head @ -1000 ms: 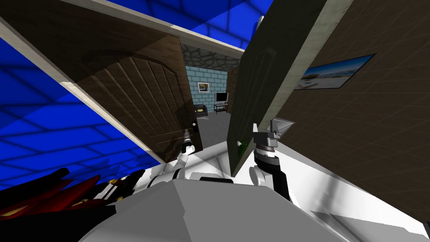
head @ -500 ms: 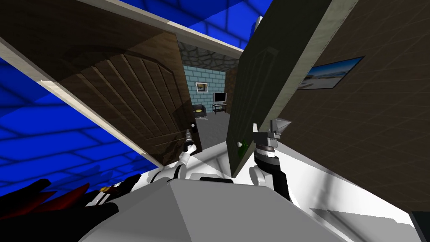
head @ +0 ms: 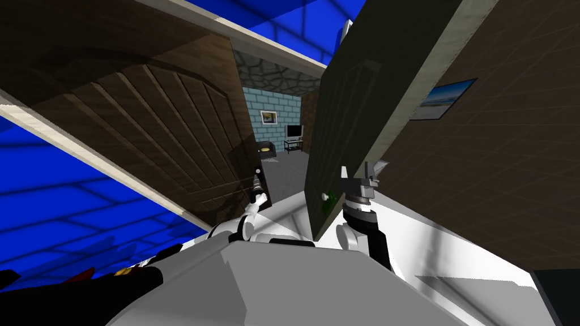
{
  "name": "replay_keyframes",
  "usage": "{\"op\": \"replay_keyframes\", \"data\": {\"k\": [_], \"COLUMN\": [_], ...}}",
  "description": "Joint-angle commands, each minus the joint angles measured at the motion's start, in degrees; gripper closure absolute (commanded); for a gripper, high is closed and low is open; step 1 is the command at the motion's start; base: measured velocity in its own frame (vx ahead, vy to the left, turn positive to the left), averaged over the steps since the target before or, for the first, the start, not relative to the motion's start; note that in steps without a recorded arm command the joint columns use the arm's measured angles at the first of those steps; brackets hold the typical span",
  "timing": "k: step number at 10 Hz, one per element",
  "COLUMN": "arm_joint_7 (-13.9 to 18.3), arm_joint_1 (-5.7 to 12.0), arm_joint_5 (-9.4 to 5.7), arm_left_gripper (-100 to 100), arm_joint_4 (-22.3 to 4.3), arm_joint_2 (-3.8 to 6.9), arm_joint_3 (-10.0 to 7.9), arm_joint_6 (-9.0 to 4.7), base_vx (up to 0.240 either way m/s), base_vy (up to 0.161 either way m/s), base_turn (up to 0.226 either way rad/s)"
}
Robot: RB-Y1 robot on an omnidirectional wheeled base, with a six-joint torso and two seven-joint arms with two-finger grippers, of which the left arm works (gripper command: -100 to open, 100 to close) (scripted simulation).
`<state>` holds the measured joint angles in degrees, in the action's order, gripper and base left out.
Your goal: Pull the door open
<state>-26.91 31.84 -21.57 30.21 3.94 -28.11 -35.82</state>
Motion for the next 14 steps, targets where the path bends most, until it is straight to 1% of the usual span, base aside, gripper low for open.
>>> {"op": "replay_keyframes", "data": {"k": [1, 3, 4, 5, 6, 7, 8, 9, 10, 12, 14], "arm_joint_7": [-0.61, -0.86, -0.87, -0.73, -0.62, -0.48, -0.35, -0.26, -0.17, -0.04, 0.04], "arm_joint_1": [1.26, 2.05, 1.65, 1.95, 2.15, 2.38, 2.62, 2.78, 2.93, 3.17, 3.30], "arm_joint_5": [-0.44, -0.74, -0.63, 0.46, 1.45, 2.60, 3.81, 4.59, 5.32, 6.50, 7.15], "arm_left_gripper": [-100, -100, -100, -100, -100, -100, -100, -100, -100, -100, -100], "arm_joint_4": [-1.85, -3.11, -2.37, -2.60, -2.68, -2.77, -2.87, -2.93, -2.99, -3.08, -3.14], "arm_joint_2": [-0.21, -0.31, -0.35, -0.35, -0.46, -0.69, -1.03, -1.31, -1.61, -2.22, -2.64], "arm_joint_3": [-0.52, -0.85, -0.75, -1.80, -2.72, -3.80, -4.93, -5.66, -6.35, -7.45, -8.06], "arm_joint_6": [-0.04, -0.10, 0.09, 0.00, -0.03, -0.07, -0.11, -0.14, -0.16, -0.20, -0.23], "base_vx": [0.061, 0.037, 0.013, 0.037, 0.074, 0.108, 0.138, 0.139, 0.145, 0.186, 0.176], "base_vy": [0.057, 0.027, 0.010, 0.015, 0.041, 0.072, 0.130, 0.167, 0.170, 0.146, 0.088], "base_turn": [-0.053, -0.026, -0.007, -0.237, -0.335, -0.187, -0.100, -0.026, 0.064, 0.164, 0.202]}}
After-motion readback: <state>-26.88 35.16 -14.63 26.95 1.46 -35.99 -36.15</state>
